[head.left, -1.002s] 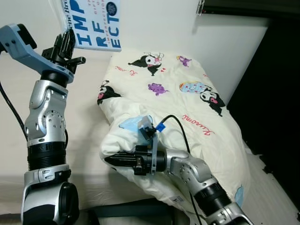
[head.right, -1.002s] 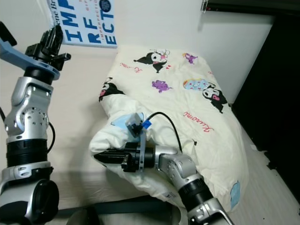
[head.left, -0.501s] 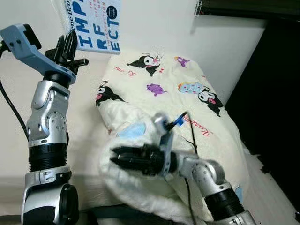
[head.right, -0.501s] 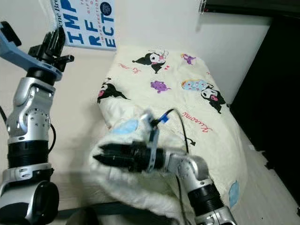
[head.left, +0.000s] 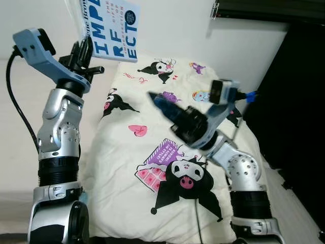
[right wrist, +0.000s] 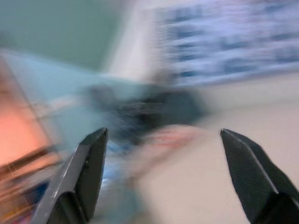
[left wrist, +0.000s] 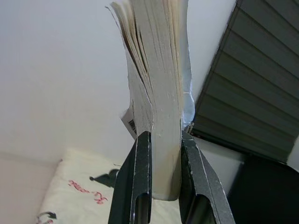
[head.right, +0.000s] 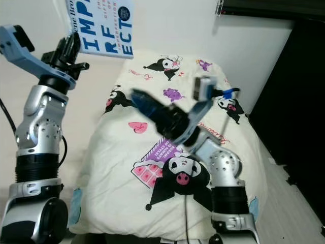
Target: Clean up the room
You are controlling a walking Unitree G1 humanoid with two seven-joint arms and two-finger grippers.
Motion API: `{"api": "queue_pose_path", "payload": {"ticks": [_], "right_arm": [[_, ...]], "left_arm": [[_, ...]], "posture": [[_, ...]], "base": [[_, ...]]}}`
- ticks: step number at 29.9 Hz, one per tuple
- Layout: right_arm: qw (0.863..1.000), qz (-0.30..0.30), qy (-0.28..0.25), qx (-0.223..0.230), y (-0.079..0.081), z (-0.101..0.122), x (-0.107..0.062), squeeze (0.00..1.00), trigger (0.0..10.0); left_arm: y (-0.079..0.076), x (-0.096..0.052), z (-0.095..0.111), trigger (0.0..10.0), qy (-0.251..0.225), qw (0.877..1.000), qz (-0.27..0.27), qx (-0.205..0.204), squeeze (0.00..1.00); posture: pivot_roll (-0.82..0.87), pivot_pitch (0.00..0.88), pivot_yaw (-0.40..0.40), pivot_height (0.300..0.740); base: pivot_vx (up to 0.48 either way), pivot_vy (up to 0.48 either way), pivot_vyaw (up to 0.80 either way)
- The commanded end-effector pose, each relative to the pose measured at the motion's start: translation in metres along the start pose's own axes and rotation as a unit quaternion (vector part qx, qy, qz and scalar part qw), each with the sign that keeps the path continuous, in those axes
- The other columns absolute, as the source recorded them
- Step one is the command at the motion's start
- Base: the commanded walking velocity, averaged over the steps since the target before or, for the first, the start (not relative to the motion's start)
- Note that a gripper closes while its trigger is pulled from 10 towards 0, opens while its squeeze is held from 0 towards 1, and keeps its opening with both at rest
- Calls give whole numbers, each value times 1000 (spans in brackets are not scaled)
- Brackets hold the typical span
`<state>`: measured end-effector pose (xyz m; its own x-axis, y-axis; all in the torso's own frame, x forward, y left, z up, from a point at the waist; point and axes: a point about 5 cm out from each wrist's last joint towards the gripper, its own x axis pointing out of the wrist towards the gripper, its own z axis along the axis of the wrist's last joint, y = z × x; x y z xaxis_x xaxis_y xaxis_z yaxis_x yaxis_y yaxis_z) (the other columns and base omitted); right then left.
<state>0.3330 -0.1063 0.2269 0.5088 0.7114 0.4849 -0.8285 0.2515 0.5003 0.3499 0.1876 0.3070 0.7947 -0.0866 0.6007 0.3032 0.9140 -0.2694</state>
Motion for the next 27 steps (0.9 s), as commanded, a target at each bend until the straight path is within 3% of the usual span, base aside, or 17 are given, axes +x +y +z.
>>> {"api": "queue_pose_path", "payload": {"ticks": [1,3,4,5,6,7,9,10,11,12,14,15,16,17,21,27], "right_arm": [[995,-100,-1,-18,-23,-1,-15,0,10000],[975,-210,36,-56,-46,-12,-34,0,10000],[967,-237,46,-77,-51,-14,-40,0,10000],[960,-268,33,-78,-57,-14,-46,0,10000],[957,-286,-15,-55,-61,-7,-52,0,10000],[957,-286,-15,-55,-61,-7,-52,0,10000],[953,-288,-97,-5,-62,6,-61,0,10000],[953,-288,-97,-5,-62,6,-61,0,10000],[951,-285,-119,5,-62,10,-63,0,10000],[951,-285,-119,5,-62,10,-63,0,10000],[953,-275,-126,-1,-62,15,-64,0,10000],[954,-270,-128,-9,-61,16,-65,0,10000],[955,-267,-129,-14,-61,18,-65,0,10000],[955,-267,-125,-21,-61,18,-66,0,10000],[953,-273,-127,-25,-62,19,-68,0,10000],[957,-251,-142,-19,-58,25,-68,0,10000]], "left_arm": [[-8,2,5,0,-14,1000,-16,2,0],[-11,1,2,0,-8,1000,-24,-4,0],[-12,1,1,0,-6,1000,-27,-6,0],[-14,1,-1,0,-2,999,-36,-17,0],[-16,-1,-4,0,1,998,-45,-47,0],[-16,-1,-4,0,1,998,-45,-47,0],[-18,-6,-11,0,13,987,-73,-143,0],[-18,-6,-11,0,13,987,-73,-143,0],[-20,-9,-14,0,18,979,-86,-183,0],[-20,-9,-14,0,18,979,-86,-183,0],[-22,-19,-21,0,29,963,-123,-237,0],[-23,-25,-23,2157,36,956,-143,-254,0],[-23,-29,-25,2157,40,950,-155,-266,0],[-23,-34,-29,10000,51,951,-158,-261,0],[-20,-39,-43,10000,84,960,-134,-230,0],[-20,-46,-58,10000,133,962,-104,-213,0]], "posture": [[-104,0,-58,381],[-105,0,-55,381],[-105,0,-55,381],[-103,0,-52,381],[-103,0,-48,381],[-103,0,-48,381],[-101,0,-43,381],[-101,0,-43,381],[-101,0,-42,381],[-101,0,-42,381],[-104,0,-35,386],[-104,0,-35,391],[-104,0,-35,396],[-103,0,-36,401],[-104,0,-35,411],[-100,0,-43,436]], "base": [[0,0,0],[0,0,0],[0,0,0],[0,0,0],[0,0,0],[0,0,0],[0,0,0],[0,0,0],[0,0,0],[0,0,0],[0,0,0],[0,0,0],[0,0,0],[0,0,0],[0,0,0],[-160,0,0]]}}
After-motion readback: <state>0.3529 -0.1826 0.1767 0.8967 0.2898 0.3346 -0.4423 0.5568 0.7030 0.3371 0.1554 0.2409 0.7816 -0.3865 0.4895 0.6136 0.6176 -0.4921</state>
